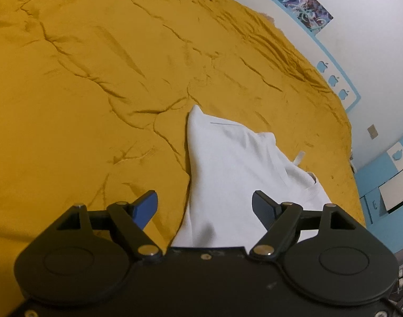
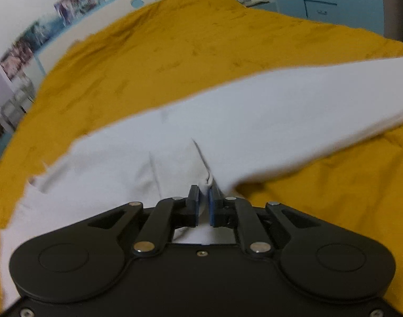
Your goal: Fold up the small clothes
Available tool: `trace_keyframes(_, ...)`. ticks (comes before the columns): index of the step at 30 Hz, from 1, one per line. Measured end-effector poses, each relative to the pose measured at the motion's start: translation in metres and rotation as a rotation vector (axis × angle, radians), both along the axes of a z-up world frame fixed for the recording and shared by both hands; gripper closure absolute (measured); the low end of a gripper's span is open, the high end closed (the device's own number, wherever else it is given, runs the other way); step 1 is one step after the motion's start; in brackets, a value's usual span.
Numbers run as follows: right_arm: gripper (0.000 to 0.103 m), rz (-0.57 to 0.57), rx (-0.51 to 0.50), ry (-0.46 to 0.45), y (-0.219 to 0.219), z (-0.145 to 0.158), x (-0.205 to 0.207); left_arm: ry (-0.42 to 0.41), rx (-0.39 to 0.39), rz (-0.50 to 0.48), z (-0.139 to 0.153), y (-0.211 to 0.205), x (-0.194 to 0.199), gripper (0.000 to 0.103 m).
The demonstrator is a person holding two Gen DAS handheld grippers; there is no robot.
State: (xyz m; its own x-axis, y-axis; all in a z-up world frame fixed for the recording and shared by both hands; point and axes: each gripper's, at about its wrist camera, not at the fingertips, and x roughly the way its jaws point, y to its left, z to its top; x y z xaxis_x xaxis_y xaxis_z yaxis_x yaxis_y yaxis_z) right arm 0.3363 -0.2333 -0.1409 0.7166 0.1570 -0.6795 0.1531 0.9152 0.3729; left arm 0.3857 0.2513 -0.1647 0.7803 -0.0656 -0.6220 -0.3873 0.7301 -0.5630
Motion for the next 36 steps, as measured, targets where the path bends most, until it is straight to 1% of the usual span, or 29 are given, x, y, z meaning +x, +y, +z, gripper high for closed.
trace_keyframes(1, 0.096, 0.009, 0.004, 0.010, -0.002, -0.002, 0.000, 0.007, 0.009, 0.006, 0.001, -0.002, 0.002, 0.022)
trace_keyframes(2, 0.093, 0.001, 0.012, 0.000, -0.005, -0.002, -0.002, 0.007, 0.011, 0.007, 0.004, -0.005, 0.003, 0.022)
trace_keyframes(4, 0.073, 0.002, 0.036, -0.004, -0.011, 0.004, -0.005, -0.023, 0.004, -0.024, 0.011, -0.014, 0.002, 0.021)
trace_keyframes(5, 0.071, -0.008, 0.041, -0.018, -0.015, 0.010, -0.011, -0.041, 0.015, -0.043, 0.016, -0.021, 0.001, 0.020)
trace_keyframes(7, 0.064, -0.036, 0.026, -0.036, -0.028, 0.021, -0.022, -0.066, 0.034, -0.085, 0.023, -0.034, -0.001, 0.014)
trace_keyframes(8, 0.062, -0.066, 0.033, -0.051, -0.042, 0.026, -0.029, -0.081, 0.037, -0.117, 0.025, -0.042, -0.002, 0.013)
trace_keyframes(10, 0.055, -0.133, 0.048, -0.072, -0.068, 0.035, -0.040, -0.081, 0.046, -0.172, 0.025, -0.055, -0.001, 0.013)
trace_keyframes(12, 0.051, -0.225, 0.045, -0.087, -0.110, 0.041, -0.051, -0.056, 0.061, -0.207, 0.019, -0.066, 0.001, 0.013)
trace_keyframes(14, 0.050, -0.340, 0.017, -0.089, -0.155, 0.043, -0.060, -0.018, 0.072, -0.214, 0.010, -0.072, 0.003, 0.013)
trace_keyframes(16, 0.048, -0.444, 0.021, -0.096, -0.197, 0.042, -0.067, 0.023, 0.068, -0.212, 0.000, -0.074, 0.005, 0.012)
trace_keyframes(17, 0.047, -0.515, 0.034, -0.097, -0.224, 0.041, -0.073, 0.041, 0.065, -0.204, -0.004, -0.074, 0.006, 0.012)
trace_keyframes(18, 0.041, -0.568, 0.060, -0.101, -0.248, 0.039, -0.078, 0.051, 0.065, -0.198, -0.007, -0.074, 0.006, 0.012)
trace_keyframes(20, 0.039, -0.663, 0.126, -0.097, -0.294, 0.029, -0.084, 0.070, 0.072, -0.186, -0.012, -0.074, 0.008, 0.012)
trace_keyframes(23, 0.039, -0.761, 0.257, -0.089, -0.336, 0.010, -0.084, 0.084, 0.090, -0.180, -0.012, -0.076, 0.008, 0.012)
trace_keyframes(26, 0.039, -0.786, 0.381, -0.116, -0.357, -0.005, -0.078, 0.095, 0.109, -0.175, -0.010, -0.079, 0.009, 0.011)
trace_keyframes(27, 0.039, -0.789, 0.400, -0.136, -0.361, -0.009, -0.075, 0.098, 0.114, -0.175, -0.009, -0.080, 0.010, 0.011)
trace_keyframes(30, 0.039, -0.792, 0.409, -0.172, -0.362, -0.014, -0.062, 0.107, 0.125, -0.171, -0.008, -0.083, 0.009, 0.011)
trace_keyframes(32, 0.040, -0.790, 0.416, -0.192, -0.355, -0.013, -0.048, 0.112, 0.132, -0.172, -0.009, -0.084, 0.010, 0.010)
trace_keyframes(33, 0.044, -0.783, 0.418, -0.196, -0.360, -0.014, -0.047, 0.115, 0.136, -0.172, -0.009, -0.084, 0.010, 0.010)
trace_keyframes(34, 0.060, -0.780, 0.411, -0.189, -0.362, -0.014, -0.042, 0.115, 0.138, -0.173, -0.009, -0.084, 0.010, 0.010)
trace_keyframes(35, 0.081, -0.783, 0.390, -0.170, -0.363, -0.013, -0.040, 0.114, 0.137, -0.172, -0.009, -0.083, 0.010, 0.010)
trace_keyframes(36, 0.092, -0.800, 0.357, -0.146, -0.361, -0.012, -0.039, 0.113, 0.135, -0.170, -0.008, -0.082, 0.010, 0.010)
